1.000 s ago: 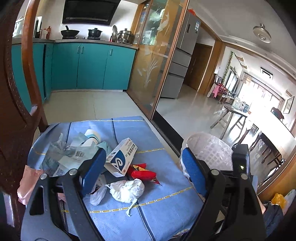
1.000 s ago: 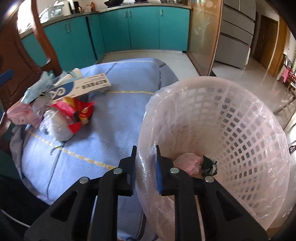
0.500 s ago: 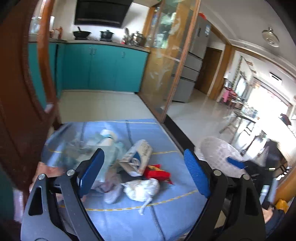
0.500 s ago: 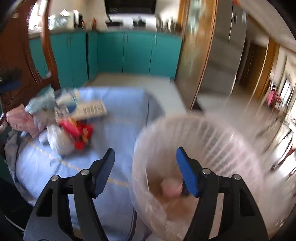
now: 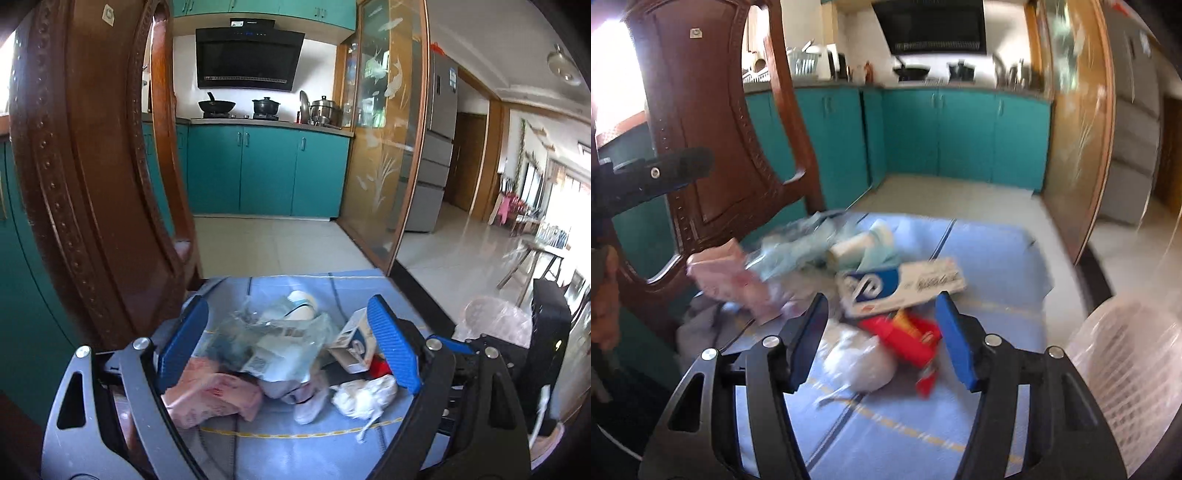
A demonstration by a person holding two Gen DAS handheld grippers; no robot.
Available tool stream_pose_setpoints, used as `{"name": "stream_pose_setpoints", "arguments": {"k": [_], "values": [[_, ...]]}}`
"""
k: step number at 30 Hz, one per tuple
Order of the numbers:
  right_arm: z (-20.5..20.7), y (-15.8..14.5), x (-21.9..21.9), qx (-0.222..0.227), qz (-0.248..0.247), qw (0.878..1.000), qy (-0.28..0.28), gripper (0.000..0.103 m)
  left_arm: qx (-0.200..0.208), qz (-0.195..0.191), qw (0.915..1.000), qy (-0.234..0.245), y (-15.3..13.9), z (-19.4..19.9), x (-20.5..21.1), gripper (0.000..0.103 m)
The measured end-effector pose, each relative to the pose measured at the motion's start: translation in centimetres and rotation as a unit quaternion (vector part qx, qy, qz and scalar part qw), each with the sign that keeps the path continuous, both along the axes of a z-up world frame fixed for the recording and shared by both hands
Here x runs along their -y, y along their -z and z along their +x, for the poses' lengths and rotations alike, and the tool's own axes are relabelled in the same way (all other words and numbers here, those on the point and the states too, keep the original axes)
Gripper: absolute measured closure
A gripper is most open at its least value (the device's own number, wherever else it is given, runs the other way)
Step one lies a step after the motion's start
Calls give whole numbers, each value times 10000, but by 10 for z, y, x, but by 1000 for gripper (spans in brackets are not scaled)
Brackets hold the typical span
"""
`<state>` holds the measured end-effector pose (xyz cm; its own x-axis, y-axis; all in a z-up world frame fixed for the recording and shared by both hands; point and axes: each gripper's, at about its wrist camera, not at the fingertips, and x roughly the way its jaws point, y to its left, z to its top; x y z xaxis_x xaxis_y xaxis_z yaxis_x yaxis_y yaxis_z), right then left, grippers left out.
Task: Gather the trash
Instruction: 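Move the right gripper to the red wrapper and close on it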
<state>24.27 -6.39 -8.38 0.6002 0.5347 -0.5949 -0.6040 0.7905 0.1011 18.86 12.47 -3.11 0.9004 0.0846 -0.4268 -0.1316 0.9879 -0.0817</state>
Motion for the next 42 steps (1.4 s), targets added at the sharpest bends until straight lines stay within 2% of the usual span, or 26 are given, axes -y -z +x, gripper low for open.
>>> {"name": "stream_pose_setpoints", "arguments": {"k": [2, 3, 7, 14, 19, 23, 25, 27, 28, 30, 36, 42], "values": [[-2, -1, -3, 78, -190, 9997, 111, 28, -9, 75, 10000, -13, 0, -2, -3, 15], [-4, -1, -5, 156, -288, 9994, 140, 27, -2, 81, 10000, -13, 0, -4, -4, 15], [-11, 4, -9, 246, -390, 9989, 129, 27, 9, 16, 10000, 36, -2, -8, -7, 15], [0, 16, -17, -134, -341, 9993, 84, 27, -10, 113, 9999, 24, -2, -8, -4, 13], [3, 25, -27, 1, -706, 9973, 222, 29, -127, 91, 9999, -30, 0, -5, -4, 13], [12, 38, -32, -110, -939, 9950, 336, 29, -242, -20, 9997, -15, 3, -3, -6, 13], [15, 44, -35, -216, -1034, 9940, 287, 33, -288, -46, 9996, 3, 4, -2, -6, 13], [15, 49, -38, -309, -1099, 9933, 159, 49, -320, -37, 9995, 8, 5, -1, -5, 13], [13, 50, -39, -328, -1106, 9933, 108, 52, -323, -36, 9995, 8, 4, -1, -5, 13], [10, 49, -41, -349, -1107, 9932, -42, 70, -324, -44, 9995, 13, 4, 1, -3, 13], [-3, 42, -34, -242, -1105, 9934, -180, 84, -352, 1, 9994, 3, 6, 3, -2, 13], [-17, 27, -10, -237, -840, 9959, -256, 86, -376, -47, 9993, 12, 8, 5, -3, 12]]}}
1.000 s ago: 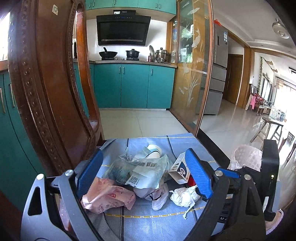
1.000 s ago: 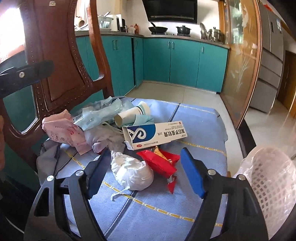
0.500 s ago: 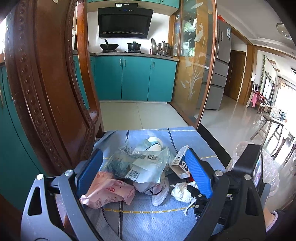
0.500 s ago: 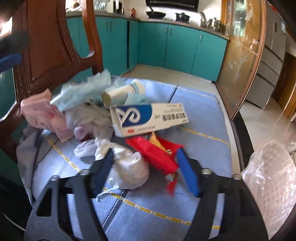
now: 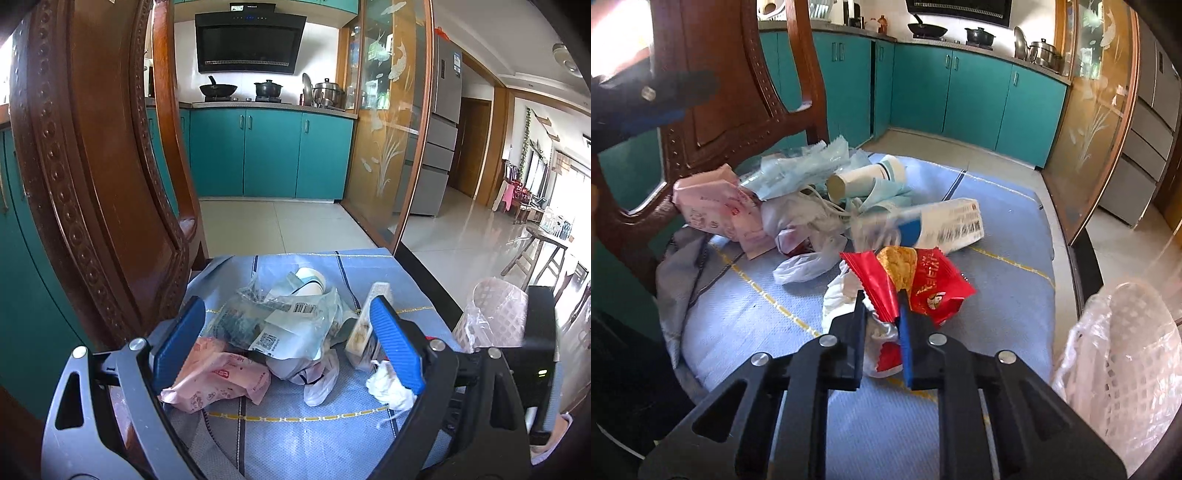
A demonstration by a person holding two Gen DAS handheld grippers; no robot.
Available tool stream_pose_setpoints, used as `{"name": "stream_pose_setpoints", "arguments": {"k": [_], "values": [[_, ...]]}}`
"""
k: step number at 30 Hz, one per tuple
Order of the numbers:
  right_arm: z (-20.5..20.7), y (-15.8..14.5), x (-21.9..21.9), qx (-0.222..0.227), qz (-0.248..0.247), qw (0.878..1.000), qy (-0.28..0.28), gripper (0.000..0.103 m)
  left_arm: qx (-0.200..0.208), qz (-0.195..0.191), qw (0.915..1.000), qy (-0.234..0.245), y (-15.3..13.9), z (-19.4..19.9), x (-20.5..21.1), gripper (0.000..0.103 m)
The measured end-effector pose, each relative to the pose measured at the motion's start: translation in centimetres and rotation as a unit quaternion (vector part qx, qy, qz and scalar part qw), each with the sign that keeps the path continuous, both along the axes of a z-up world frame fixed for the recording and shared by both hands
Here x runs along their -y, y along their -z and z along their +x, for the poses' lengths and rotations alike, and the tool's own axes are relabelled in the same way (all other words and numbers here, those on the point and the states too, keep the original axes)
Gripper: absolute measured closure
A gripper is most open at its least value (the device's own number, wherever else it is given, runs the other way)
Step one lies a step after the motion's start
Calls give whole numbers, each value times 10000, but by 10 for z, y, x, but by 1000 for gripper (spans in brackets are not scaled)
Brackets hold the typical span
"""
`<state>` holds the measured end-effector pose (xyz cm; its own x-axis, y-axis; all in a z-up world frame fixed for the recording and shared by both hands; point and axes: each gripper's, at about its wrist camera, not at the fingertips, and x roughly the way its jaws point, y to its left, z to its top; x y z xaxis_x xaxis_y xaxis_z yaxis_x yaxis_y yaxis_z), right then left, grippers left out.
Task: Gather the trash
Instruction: 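Move the right gripper to the red wrapper and close on it, then grasp the white tissue bundle with the left gripper while the right gripper holds the red wrapper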
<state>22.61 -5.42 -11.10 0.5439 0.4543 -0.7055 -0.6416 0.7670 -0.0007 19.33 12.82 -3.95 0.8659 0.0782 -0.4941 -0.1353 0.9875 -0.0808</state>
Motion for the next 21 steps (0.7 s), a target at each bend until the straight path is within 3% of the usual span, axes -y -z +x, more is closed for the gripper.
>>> {"name": "stream_pose_setpoints", "arguments": {"k": [9, 21], "values": [[-20, -19, 33, 72, 464, 9989, -13, 86, -75, 82, 9999, 68, 5, 5, 10, 12], [-13, -13, 42, 88, 185, 9990, 407, 86, -283, -18, 9996, 77, 13, 10, 9, 12]]}}
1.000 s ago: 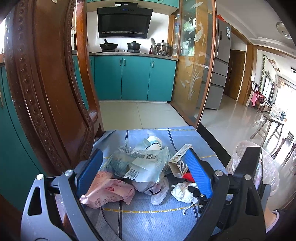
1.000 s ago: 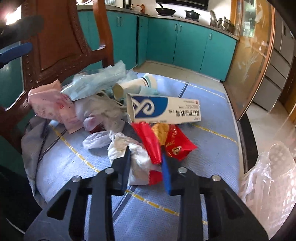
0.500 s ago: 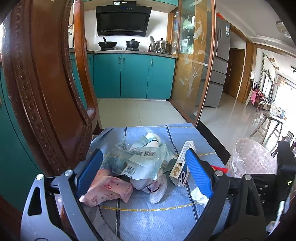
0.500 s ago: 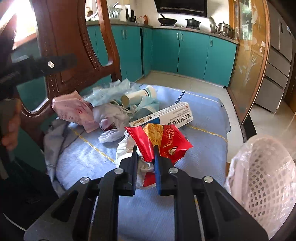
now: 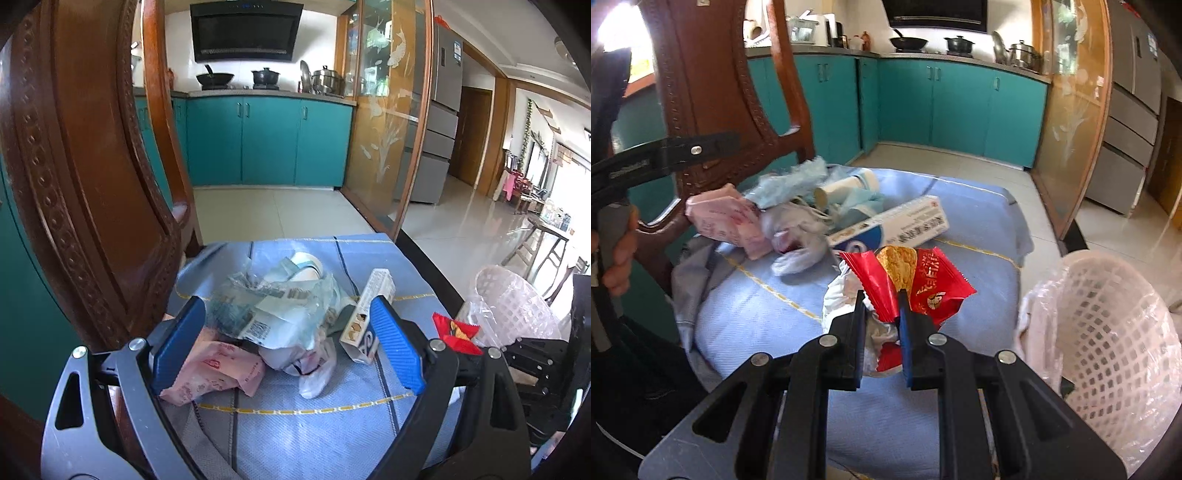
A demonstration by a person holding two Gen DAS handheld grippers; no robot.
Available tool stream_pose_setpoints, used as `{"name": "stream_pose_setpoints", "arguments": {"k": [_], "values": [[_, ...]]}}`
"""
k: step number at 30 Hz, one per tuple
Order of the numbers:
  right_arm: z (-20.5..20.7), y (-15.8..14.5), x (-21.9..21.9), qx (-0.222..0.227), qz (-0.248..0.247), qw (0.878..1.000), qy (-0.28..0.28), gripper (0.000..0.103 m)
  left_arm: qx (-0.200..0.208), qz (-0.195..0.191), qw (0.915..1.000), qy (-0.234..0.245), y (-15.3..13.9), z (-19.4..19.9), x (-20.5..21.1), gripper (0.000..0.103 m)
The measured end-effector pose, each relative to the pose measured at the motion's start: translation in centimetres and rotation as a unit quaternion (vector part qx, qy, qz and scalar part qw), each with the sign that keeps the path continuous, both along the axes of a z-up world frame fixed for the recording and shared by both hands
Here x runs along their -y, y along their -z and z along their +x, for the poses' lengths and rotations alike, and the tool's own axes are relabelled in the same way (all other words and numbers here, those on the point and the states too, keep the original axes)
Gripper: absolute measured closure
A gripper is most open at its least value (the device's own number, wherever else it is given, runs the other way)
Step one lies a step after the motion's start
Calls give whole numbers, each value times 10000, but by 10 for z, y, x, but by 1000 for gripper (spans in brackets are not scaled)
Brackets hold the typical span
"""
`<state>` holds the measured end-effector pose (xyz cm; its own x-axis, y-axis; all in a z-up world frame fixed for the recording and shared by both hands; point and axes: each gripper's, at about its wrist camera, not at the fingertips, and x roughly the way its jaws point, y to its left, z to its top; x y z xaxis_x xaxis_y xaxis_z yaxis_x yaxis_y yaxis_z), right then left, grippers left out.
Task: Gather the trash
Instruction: 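Grasp the white tissue bundle with the left gripper while the right gripper holds the red wrapper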
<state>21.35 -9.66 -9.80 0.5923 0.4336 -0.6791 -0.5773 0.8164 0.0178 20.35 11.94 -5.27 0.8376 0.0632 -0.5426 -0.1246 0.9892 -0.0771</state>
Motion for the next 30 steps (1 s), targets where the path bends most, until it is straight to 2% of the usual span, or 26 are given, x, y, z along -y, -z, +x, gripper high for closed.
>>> {"name": "stream_pose_setpoints", "arguments": {"k": [5, 9, 12, 13, 15, 23, 24, 25, 26, 30], "values": [[4, -1, 8, 36, 28, 9999, 141, 86, -392, -205, 9980, 443, 13, 10, 12, 13], [2, -6, 12, -1, 335, 9994, -40, 86, -486, 82, 9975, 514, 18, 13, 24, 14], [0, 0, 4, -141, 374, 9990, -211, 85, -455, 88, 9978, 472, 16, 12, 24, 14], [0, 5, 0, -220, 334, 9989, -238, 83, -480, 52, 9977, 475, 17, 12, 24, 14], [2, 13, -7, -291, 155, 9992, -218, 71, -581, 42, 9971, 492, 21, 14, 25, 14], [11, 23, -4, -338, -162, 9992, 117, 68, -1089, -5, 9895, 951, 42, 19, 38, 14], [12, 22, -2, -335, -155, 9992, 136, 72, -1124, 11, 9888, 986, 44, 19, 39, 14], [12, 22, 0, -334, -106, 9993, 125, 81, -1160, 32, 9881, 1011, 45, 19, 41, 14], [12, 20, 1, -331, -33, 9994, 104, 94, -1203, 50, 9873, 1040, 48, 20, 42, 14], [5, 6, 5, -17, 110, 9998, 156, 97, -1379, -126, 9837, 1145, 57, 24, 46, 14]]}}
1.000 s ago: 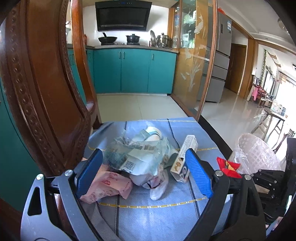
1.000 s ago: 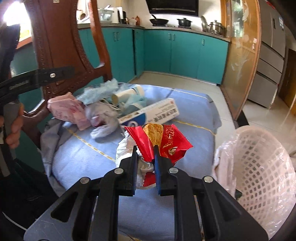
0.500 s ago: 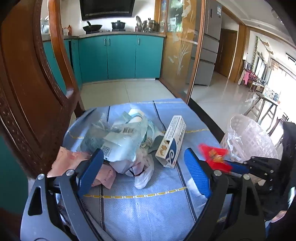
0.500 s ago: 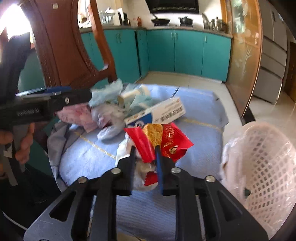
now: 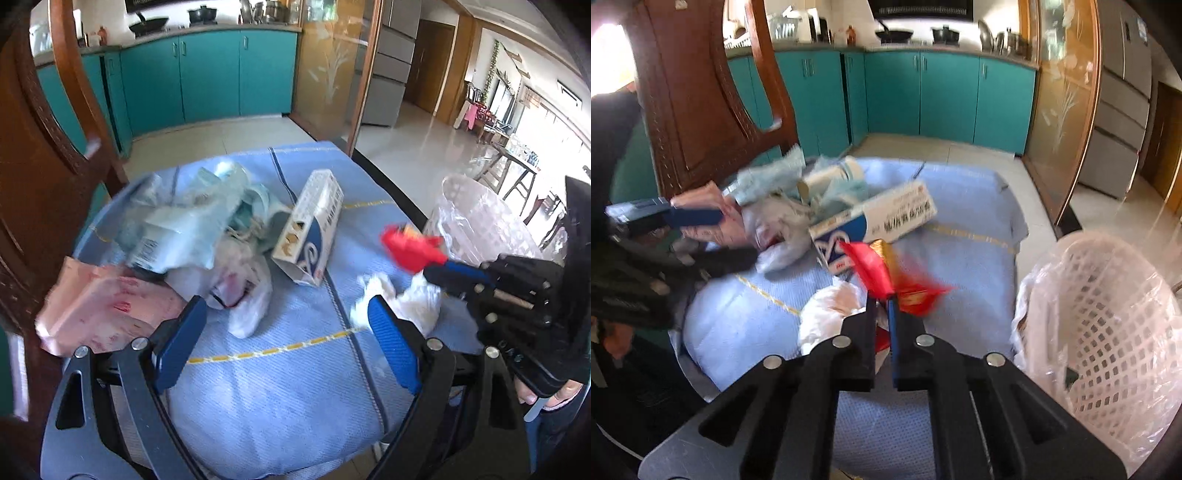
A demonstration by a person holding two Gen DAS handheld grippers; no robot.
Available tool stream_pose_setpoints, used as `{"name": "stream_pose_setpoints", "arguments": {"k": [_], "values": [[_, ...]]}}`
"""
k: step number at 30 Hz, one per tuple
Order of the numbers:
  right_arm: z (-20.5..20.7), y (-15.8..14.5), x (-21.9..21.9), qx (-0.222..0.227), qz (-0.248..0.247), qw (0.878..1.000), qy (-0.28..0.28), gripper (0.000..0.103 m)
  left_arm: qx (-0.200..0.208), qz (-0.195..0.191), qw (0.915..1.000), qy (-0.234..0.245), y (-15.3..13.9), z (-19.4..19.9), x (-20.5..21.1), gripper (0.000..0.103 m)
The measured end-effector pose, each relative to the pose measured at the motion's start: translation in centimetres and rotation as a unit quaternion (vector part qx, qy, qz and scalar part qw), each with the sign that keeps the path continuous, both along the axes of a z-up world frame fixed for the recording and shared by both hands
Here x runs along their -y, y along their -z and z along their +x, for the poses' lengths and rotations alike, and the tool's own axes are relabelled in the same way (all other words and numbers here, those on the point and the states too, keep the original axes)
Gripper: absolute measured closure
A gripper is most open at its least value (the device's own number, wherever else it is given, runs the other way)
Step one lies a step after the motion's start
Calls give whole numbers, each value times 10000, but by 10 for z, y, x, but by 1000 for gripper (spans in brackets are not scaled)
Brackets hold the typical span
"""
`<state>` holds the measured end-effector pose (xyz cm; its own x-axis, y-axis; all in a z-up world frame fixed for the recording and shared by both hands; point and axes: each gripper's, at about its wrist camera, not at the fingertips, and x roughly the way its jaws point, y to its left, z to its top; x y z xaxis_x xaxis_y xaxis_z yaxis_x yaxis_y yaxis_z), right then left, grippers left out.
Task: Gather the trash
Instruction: 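Grasp the white tissue bundle with the left gripper while the right gripper holds the red wrapper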
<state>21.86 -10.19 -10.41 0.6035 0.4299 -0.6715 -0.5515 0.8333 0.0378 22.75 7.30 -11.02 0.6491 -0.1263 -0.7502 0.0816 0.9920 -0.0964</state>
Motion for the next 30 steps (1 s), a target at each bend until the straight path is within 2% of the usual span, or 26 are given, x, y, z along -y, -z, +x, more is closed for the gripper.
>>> {"name": "stream_pose_setpoints", "arguments": {"k": [6, 11, 16, 20, 24, 26, 27, 28, 30], "values": [[1, -9, 13, 115, 126, 9996, 227, 98, -290, -341, 9985, 320, 19, 10, 19, 14], [1, -6, 18, 36, 192, 9995, 232, 98, -197, -23, 9990, 398, 19, 12, 32, 14], [-5, -21, 34, 430, 248, 9973, 532, 98, -197, -242, 9978, 577, 21, 17, 41, 14], [-6, -24, 43, 542, 267, 9951, 778, 98, -226, -304, 9952, 899, 26, 24, 68, 11], [-6, -21, 47, 540, 209, 9946, 859, 98, -339, -222, 9943, 986, 37, 34, 90, 10], [-6, -20, 46, 546, 165, 9946, 867, 98, -431, -275, 9943, 938, 43, 40, 95, 17], [-6, -20, 46, 551, 146, 9946, 863, 98, -507, -332, 9940, 910, 47, 44, 95, 36], [-6, -19, 46, 553, 137, 9947, 860, 98, -613, -384, 9933, 902, 50, 47, 95, 43], [-7, -19, 45, 547, 137, 9948, 845, 98, -526, -416, 9941, 857, 48, 46, 93, 48]]}}
